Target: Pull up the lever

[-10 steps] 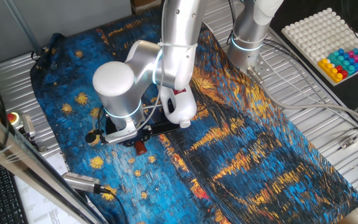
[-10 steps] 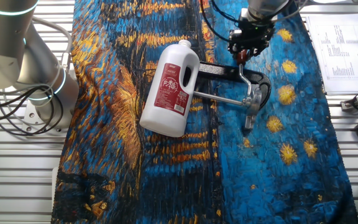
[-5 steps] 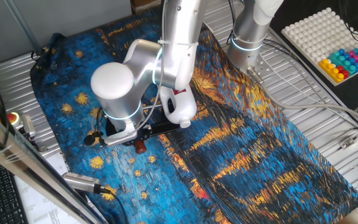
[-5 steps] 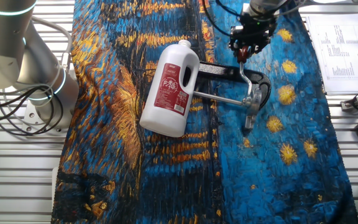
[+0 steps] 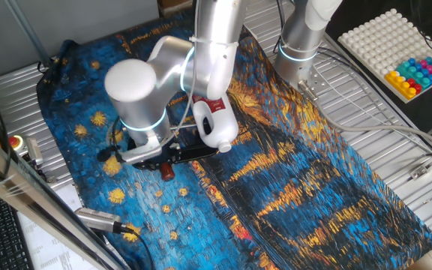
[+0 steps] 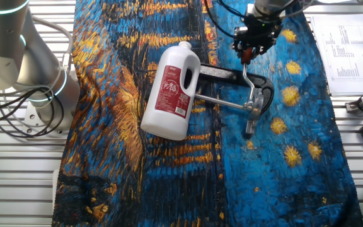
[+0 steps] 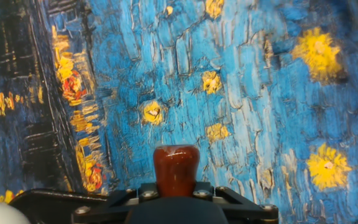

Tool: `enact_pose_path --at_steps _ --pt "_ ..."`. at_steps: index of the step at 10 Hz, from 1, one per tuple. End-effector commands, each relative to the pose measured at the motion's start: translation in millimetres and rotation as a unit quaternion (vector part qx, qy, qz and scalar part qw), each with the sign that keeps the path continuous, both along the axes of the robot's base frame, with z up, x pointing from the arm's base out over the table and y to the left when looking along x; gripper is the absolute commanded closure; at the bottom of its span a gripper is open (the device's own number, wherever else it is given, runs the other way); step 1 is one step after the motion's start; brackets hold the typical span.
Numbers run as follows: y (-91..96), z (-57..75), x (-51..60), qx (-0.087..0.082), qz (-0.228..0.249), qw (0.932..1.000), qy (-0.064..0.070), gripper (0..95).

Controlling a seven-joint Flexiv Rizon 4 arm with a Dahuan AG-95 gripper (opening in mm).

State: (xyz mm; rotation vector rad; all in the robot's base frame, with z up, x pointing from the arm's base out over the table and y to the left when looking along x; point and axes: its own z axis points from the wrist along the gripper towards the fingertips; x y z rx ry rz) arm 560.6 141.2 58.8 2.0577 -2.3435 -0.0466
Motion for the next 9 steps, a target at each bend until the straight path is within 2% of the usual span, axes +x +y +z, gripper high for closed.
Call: enact_pose_path --at_steps 1,5,9 --pt "-1.4 12.0 3.0 0.002 -0.001 1.0 0.009 95.0" --pt "-12.1 26.5 -2.3 0.006 0.004 1.0 0.005 95.0" --pt "-16.1 42.1 2.1 0.005 0.009 0.9999 0.01 95.0"
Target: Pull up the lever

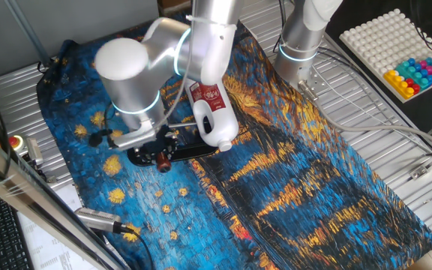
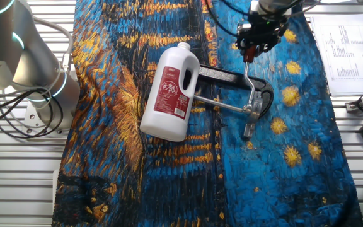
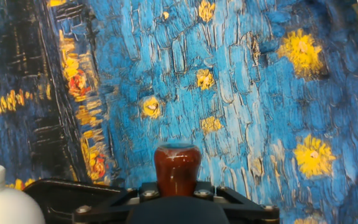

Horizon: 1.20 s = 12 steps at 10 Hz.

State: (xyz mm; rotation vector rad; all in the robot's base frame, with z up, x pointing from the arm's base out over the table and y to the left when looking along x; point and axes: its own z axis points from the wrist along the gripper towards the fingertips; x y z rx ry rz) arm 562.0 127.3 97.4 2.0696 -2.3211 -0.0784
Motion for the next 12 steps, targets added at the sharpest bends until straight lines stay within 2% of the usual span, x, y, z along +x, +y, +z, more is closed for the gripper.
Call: enact_pose_path --at_steps 1,3,4,5,7,12 --pt "-8.0 7.3 -2.0 0.003 0.002 1.0 0.001 95.0" --pt "-15.7 13.2 -6.5 0.019 0.006 0.9998 -0.003 95.0" --pt "-16.3 14.8 -6.8 0.043 0.009 0.999 -0.012 95.0" --pt "-16.6 16.2 -6.8 0.059 0.01 0.9981 -0.014 95.0" --pt "-20.5 20.5 -8.8 0.066 0.013 0.9975 -0.021 95.0" --pt "-28.1 29.5 -11.1 0.106 0.014 0.9939 -0.026 95.0"
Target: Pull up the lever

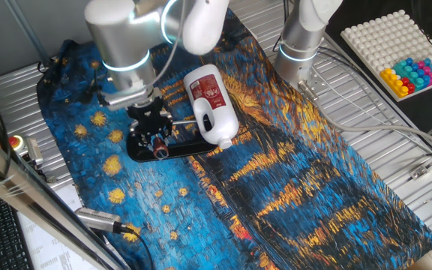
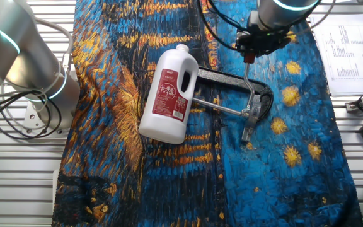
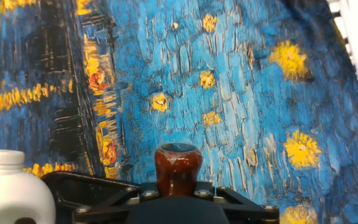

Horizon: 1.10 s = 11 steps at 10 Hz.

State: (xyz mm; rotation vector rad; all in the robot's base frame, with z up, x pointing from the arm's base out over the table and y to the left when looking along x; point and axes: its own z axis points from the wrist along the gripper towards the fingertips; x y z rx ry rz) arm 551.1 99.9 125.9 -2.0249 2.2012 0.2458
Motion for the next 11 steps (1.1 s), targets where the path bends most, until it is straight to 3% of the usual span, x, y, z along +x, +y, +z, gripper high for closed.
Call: enact_pose_path --at_steps 1,6,11 --pt "-2.7 3.4 -0.9 0.013 0.003 0.9999 0.0 95.0" --pt "-11.1 12.3 -8.9 0.039 0.008 0.9992 -0.002 95.0" --pt "-19.6 22.9 -20.7 0.042 0.016 0.999 -0.007 95.0"
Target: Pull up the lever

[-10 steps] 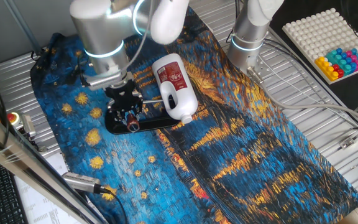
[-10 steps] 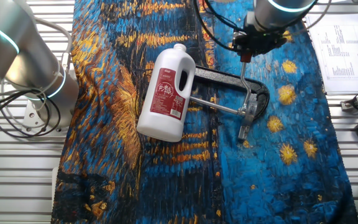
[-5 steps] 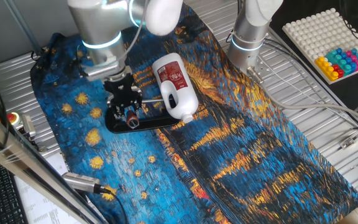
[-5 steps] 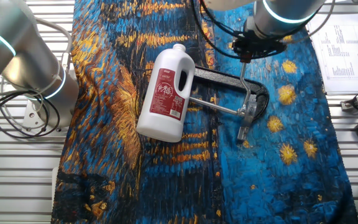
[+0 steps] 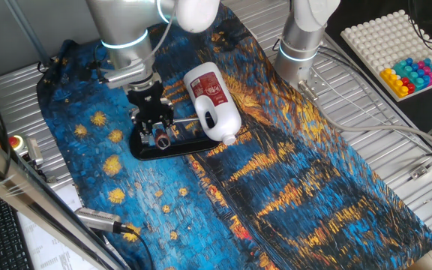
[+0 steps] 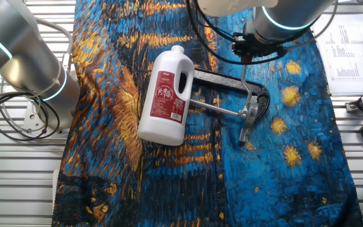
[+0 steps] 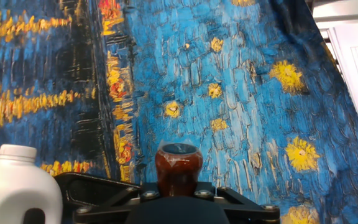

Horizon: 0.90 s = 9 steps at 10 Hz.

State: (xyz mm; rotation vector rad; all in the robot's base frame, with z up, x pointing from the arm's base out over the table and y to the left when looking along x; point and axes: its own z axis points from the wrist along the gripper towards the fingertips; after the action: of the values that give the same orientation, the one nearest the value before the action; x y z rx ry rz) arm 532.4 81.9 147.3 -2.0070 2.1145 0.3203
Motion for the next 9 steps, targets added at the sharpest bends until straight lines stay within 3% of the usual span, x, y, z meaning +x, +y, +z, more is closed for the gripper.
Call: enact_pose_path --at_steps 1,9 --pt "-3.0 2.6 -3.6 -0.001 0.002 1.0 0.0 95.0" --pt "-14.9 12.5 -8.2 0.012 0.01 0.9999 -0.008 95.0"
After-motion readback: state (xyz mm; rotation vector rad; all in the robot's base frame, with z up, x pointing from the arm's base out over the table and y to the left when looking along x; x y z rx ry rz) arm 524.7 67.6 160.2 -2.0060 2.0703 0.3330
